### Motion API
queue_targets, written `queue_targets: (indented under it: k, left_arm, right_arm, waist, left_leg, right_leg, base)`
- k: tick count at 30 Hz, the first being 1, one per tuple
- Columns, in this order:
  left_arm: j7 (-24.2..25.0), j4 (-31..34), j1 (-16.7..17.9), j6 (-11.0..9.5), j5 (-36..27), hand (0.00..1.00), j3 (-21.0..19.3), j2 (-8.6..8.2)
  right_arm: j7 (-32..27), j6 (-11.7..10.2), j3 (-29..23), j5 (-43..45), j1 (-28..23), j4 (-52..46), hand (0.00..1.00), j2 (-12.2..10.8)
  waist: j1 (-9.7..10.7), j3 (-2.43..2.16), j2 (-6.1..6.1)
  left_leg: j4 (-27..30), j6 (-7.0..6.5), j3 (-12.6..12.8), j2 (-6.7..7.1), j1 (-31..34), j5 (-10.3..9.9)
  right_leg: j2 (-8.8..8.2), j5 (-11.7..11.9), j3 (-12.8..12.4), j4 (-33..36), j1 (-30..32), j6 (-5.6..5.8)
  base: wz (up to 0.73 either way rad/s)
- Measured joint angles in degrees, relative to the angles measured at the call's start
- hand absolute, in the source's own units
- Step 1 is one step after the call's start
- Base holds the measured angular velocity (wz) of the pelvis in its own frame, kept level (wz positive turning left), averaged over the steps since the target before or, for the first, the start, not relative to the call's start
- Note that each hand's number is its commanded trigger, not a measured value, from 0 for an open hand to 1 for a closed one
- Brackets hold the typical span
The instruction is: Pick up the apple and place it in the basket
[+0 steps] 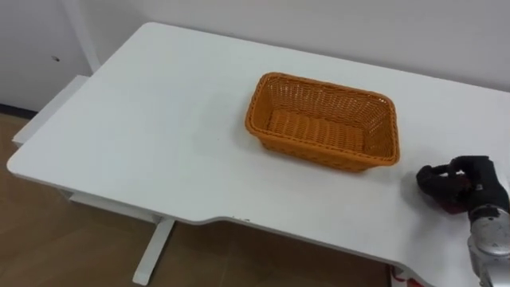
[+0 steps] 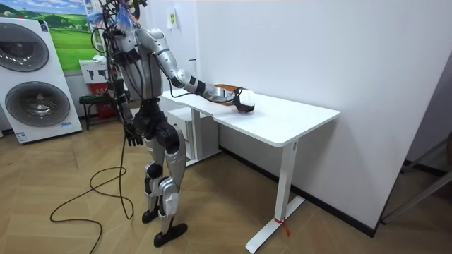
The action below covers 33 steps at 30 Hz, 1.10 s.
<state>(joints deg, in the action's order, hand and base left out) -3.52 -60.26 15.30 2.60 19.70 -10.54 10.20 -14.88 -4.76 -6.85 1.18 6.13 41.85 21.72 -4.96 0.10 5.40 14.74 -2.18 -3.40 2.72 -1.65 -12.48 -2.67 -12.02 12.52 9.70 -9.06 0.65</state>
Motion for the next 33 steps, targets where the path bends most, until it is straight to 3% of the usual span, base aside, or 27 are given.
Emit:
queue_targets:
  k: [4,9,12,22,33]
  left_arm:
    - [0.0,0.0,-0.1,0.9,0.1,0.00,0.0,-0.01]
    - [-0.4,-0.1,0.1,1.3,0.2,0.00,-0.1,-0.14]
    - [-0.8,0.4,-0.1,1.3,0.1,0.00,-0.3,-0.14]
    - [-0.8,0.0,-0.2,0.9,0.1,0.00,0.2,-0.19]
    - [-0.9,-1.1,-0.9,1.2,0.2,0.00,1.9,-0.41]
  right_arm:
    - [-1.5,1.5,-0.1,-0.9,-0.1,-2.7,1.00,-0.5]
    - [-5.3,1.6,-1.6,-0.8,-0.2,-11.9,1.00,-0.6]
    - [-6.5,1.7,-2.0,-0.8,-0.3,-17.5,1.00,-0.5]
    - [-6.9,1.1,-1.7,3.0,-0.5,-35.0,1.00,-0.7]
    - [2.6,1.2,4.1,6.7,-0.8,-43.2,1.00,-0.8]
  waist:
    - [0.1,0.05,-0.12]
    - [1.5,-0.43,-1.18]
    - [1.8,-0.46,-1.49]
    - [1.8,0.03,-1.21]
    - [0.9,0.01,-1.31]
  left_leg:
    - [-0.2,0.00,0.1,0.00,0.2,0.0]
    - [-0.1,-0.03,0.3,-0.01,1.0,0.0]
    - [-0.4,-0.02,0.8,-0.14,1.1,0.1]
    - [-1.2,-0.10,1.4,-0.15,0.0,0.1]
    - [-1.6,-0.09,1.8,-0.18,0.2,0.2]
  right_leg:
    - [0.00,0.0,-0.2,0.0,0.4,0.01]
    - [0.04,0.0,-0.6,0.0,1.1,0.00]
    - [0.07,0.0,-0.8,0.0,1.4,0.00]
    - [0.00,0.0,-1.2,0.0,1.1,0.02]
    - [0.09,0.0,-2.7,0.1,1.9,0.02]
  base:
    - [-0.01]
    - [-0.01]
    - [-0.05]
    - [-0.04]
    - [-0.02]
